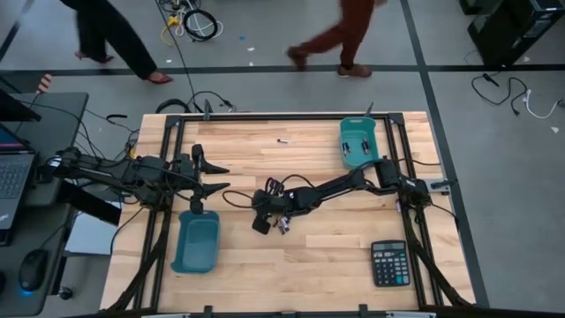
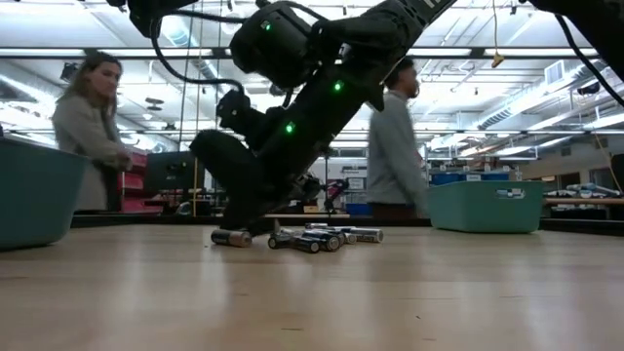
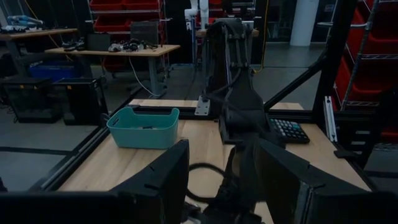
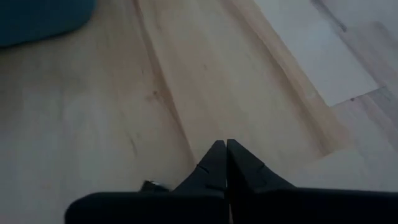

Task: Sort batteries
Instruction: Put the black battery into the green bin

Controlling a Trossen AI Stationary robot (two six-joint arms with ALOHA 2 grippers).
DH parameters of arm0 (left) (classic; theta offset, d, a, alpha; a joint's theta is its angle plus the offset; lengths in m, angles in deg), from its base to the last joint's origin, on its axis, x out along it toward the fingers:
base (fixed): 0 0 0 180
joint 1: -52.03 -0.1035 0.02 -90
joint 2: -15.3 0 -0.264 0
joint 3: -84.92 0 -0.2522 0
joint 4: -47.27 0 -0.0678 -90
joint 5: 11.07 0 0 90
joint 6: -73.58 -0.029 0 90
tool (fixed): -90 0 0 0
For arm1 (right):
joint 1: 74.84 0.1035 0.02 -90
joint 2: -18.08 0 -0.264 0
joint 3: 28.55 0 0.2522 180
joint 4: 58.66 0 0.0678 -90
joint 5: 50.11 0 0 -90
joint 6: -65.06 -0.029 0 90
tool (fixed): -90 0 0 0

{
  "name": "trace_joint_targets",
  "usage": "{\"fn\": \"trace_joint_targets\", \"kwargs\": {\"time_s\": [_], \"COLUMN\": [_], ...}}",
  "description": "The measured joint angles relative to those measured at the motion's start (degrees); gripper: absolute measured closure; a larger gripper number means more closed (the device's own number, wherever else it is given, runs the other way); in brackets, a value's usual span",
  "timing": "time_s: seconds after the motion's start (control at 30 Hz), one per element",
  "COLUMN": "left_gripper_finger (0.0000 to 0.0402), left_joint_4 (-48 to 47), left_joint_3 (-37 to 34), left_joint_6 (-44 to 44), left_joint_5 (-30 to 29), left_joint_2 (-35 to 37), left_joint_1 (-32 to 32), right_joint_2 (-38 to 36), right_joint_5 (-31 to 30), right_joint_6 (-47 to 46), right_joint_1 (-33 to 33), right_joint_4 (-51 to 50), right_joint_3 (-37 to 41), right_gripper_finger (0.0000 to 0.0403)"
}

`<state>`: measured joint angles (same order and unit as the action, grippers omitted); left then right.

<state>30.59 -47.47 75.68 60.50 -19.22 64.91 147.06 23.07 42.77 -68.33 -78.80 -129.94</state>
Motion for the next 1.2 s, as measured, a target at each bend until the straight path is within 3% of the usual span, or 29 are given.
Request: {"fn": "trace_joint_targets", "kwargs": {"time_s": [0.3,0.43,0.6,0.77,1.03,1.2], "left_gripper_finger": [0.0220,0.0220,0.0220,0.0220,0.0220,0.0220], "left_joint_4": [-0.1,-2.0,-7.3,-7.2,-5.8,-4.0], "left_joint_3": [0.0,0.0,0.0,-1.3,-5.9,-8.5], "left_joint_6": [0.1,1.4,5.4,6.1,5.6,5.4], "left_joint_5": [0.0,0.3,1.7,2.6,2.6,2.6], "left_joint_2": [0.0,0.0,0.0,0.0,0.0,0.0], "left_joint_1": [0.0,0.0,0.0,0.1,3.2,5.5], "right_joint_2": [-3.6,-4.5,-4.4,-4.4,-4.4,-4.4], "right_joint_5": [-0.2,4.9,5.5,2.5,-7.7,-4.1], "right_joint_6": [1.3,6.7,8.9,9.3,9.2,7.3], "right_joint_1": [-0.1,0.2,2.0,4.0,7.7,7.1], "right_joint_4": [-1.8,-3.8,-6.3,-7.6,-8.2,-8.2], "right_joint_3": [-0.1,-0.2,-0.2,-0.2,-0.2,-0.2], "right_gripper_finger": [0.0402,0.0402,0.0403,0.0397,0.0381,0.0362]}}
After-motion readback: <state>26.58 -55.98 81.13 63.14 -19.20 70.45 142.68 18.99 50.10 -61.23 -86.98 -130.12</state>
